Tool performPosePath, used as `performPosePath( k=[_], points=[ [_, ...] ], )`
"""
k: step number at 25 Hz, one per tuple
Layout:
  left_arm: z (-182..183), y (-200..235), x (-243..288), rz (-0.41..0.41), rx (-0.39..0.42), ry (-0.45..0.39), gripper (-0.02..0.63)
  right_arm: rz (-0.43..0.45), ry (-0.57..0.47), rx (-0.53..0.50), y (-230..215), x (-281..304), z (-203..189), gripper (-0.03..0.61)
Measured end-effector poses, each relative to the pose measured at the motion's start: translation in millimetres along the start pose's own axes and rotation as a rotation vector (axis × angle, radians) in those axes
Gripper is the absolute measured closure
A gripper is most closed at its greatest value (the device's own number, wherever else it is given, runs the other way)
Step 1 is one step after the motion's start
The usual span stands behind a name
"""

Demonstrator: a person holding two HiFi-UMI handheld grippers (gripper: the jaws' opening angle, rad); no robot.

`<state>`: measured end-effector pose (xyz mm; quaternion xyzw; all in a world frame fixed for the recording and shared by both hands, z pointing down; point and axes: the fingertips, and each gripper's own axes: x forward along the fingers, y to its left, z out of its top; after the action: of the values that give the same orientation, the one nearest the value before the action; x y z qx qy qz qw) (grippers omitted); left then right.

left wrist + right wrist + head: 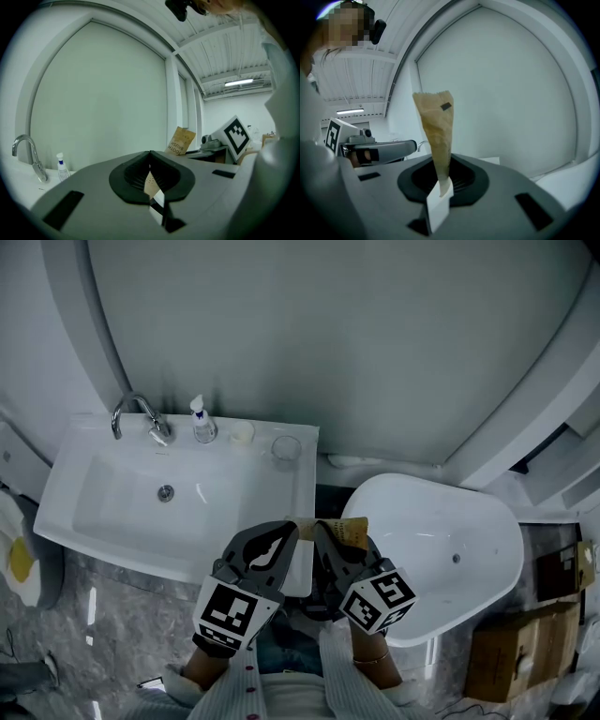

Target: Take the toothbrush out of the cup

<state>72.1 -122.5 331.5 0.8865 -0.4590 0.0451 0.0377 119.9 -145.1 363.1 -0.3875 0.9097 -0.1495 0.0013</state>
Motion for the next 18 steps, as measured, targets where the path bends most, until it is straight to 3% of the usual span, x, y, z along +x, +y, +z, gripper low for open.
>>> performPosePath(
  k=[18],
  points=[
    [-4.4,4.3,-13.1,-0.045,-0.003,0.036,0.597,-0.019,0.002,0.011,19.4,-2.4,2.3,0.53]
  ],
)
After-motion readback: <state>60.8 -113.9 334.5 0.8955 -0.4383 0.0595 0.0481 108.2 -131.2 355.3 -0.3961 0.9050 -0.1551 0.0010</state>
